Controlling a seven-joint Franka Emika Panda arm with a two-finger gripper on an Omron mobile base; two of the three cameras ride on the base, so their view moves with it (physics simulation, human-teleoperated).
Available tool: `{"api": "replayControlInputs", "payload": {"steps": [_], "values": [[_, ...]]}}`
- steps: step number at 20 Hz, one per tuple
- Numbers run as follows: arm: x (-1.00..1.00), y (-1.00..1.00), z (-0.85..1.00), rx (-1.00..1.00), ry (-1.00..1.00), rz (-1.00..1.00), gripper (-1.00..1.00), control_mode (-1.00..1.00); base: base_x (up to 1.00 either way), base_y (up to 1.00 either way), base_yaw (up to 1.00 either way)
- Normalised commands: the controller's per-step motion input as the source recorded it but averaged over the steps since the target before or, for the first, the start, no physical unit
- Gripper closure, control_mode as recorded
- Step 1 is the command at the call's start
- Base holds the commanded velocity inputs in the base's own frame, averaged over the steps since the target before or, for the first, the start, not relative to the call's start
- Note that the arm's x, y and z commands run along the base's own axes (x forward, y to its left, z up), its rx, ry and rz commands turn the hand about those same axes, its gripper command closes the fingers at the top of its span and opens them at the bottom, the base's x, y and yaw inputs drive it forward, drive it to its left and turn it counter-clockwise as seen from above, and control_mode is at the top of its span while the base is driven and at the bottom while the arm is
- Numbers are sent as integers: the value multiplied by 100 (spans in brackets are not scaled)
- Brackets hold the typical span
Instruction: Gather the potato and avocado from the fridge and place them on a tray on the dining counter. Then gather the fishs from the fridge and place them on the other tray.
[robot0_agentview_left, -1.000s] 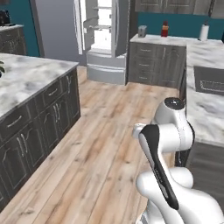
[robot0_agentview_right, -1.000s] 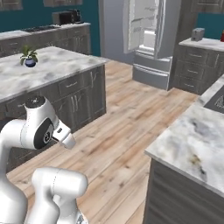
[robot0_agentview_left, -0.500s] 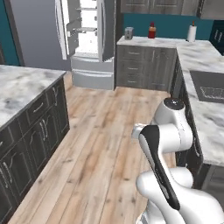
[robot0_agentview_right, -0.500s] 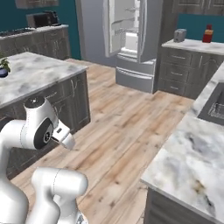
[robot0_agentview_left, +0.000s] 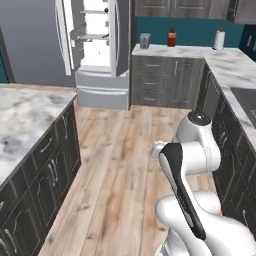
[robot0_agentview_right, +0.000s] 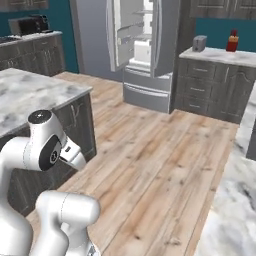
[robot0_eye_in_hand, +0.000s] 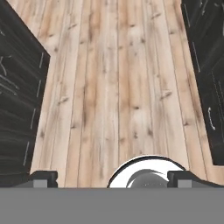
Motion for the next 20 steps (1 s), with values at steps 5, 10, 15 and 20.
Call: {"api": "replayControlInputs", "payload": {"steps": [5,10,15,20], "values": [[0,0,0,0,0,0,-100,100,86,41,-15],[0,0,0,0,0,0,-100,100,66,3,-3],[0,0,0,0,0,0,-100,100,68,-20,0],[0,0,0,0,0,0,-100,100,84,-5,-1]]}}
